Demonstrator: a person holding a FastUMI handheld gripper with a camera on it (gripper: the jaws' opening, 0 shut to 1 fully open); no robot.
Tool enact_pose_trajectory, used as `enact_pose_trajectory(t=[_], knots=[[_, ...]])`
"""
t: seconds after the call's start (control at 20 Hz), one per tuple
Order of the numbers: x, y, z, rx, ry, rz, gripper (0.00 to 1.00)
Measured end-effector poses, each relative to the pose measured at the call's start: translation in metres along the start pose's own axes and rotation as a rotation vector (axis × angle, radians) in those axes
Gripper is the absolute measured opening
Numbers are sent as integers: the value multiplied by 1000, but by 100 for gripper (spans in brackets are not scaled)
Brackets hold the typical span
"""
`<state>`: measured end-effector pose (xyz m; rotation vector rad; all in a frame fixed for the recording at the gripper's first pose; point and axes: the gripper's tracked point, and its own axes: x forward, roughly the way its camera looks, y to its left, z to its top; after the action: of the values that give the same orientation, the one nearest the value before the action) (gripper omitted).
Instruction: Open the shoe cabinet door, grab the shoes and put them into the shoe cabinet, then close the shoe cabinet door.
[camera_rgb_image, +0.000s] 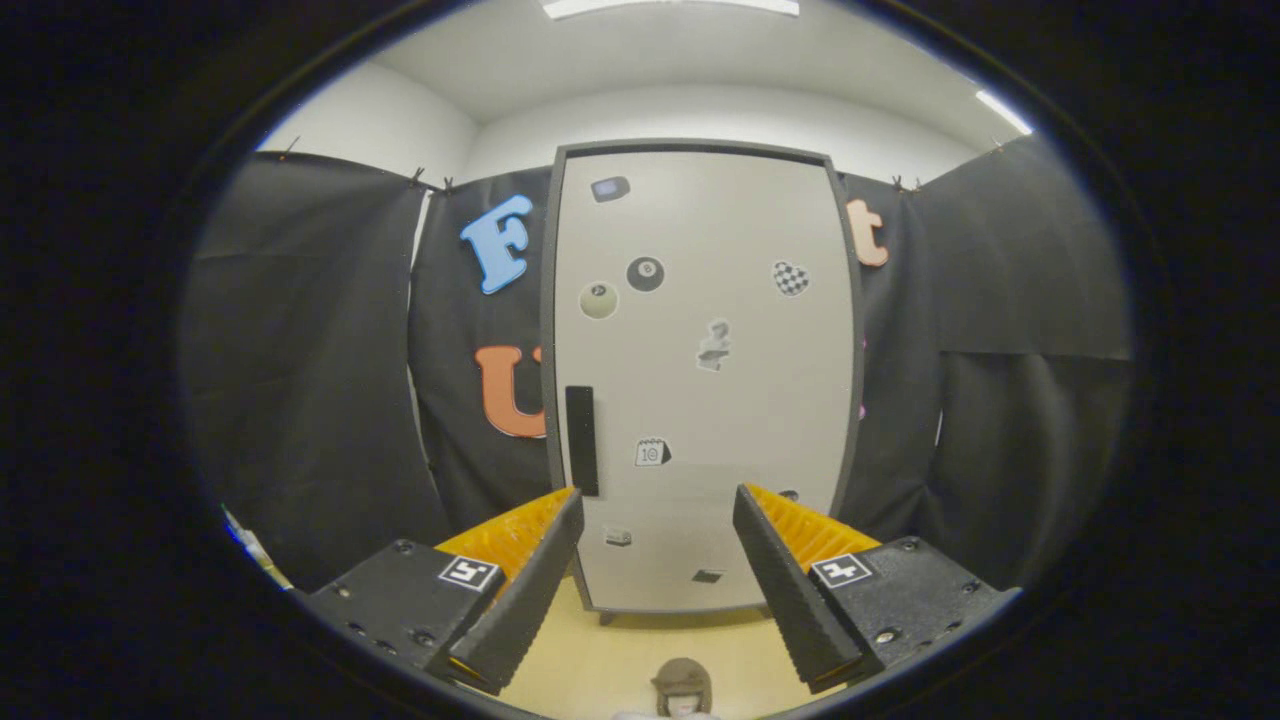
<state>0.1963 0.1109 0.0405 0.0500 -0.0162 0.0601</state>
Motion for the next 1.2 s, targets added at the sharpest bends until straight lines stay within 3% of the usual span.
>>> enact_pose_trajectory(t=[0.6,0.8,1.2], knots=[[131,46,-8,-10,45,37,97],[151,56,-15,-8,64,42,91],[175,61,-16,-12,67,22,69]])
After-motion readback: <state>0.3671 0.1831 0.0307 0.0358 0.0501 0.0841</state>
